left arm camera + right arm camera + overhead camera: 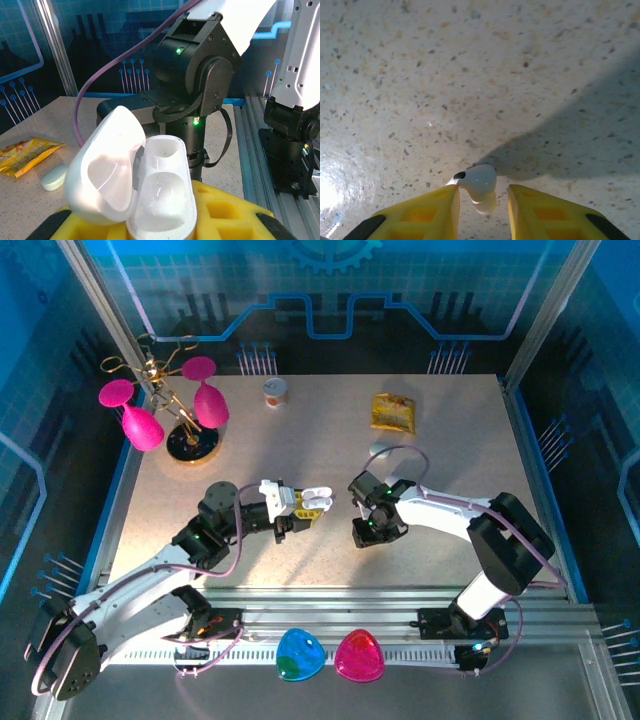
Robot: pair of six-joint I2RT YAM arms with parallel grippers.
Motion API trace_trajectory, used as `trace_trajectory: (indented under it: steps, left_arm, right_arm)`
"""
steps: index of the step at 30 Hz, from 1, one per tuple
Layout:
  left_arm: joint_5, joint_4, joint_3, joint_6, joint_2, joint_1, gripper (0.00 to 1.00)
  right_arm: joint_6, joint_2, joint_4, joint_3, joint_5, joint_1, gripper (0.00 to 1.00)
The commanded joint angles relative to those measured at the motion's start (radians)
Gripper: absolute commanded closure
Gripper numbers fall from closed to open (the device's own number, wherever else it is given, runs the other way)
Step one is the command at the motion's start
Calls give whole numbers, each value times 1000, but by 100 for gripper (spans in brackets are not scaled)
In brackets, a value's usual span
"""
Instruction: Insert the wireless bluetooth earbuds into the charging case
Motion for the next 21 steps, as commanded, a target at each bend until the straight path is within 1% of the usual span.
trace_trajectory:
  steps: [1,8,13,16,19,21]
  left_arm:
    - [-6,6,14,25,5,4,77]
    - [-7,8,13,22,11,4,77]
    - [-9,8,10,20,11,4,76]
    - [-9,8,9,18,8,3,76]
    - [-10,8,5,18,6,5,76]
    - [-10,8,4,17,5,5,76]
  right_arm:
    - [29,-14,2,-39,-8,-11,71]
    - [44,-46,126,-71,-187,-15,62]
    - [48,-78,241,-109,-289,-19,60]
    - [52,-99,251,-117,-279,-28,60]
    - [32,-115,193,-105,-201,-31,59]
    - [26,-122,178,-103,-171,-38,57]
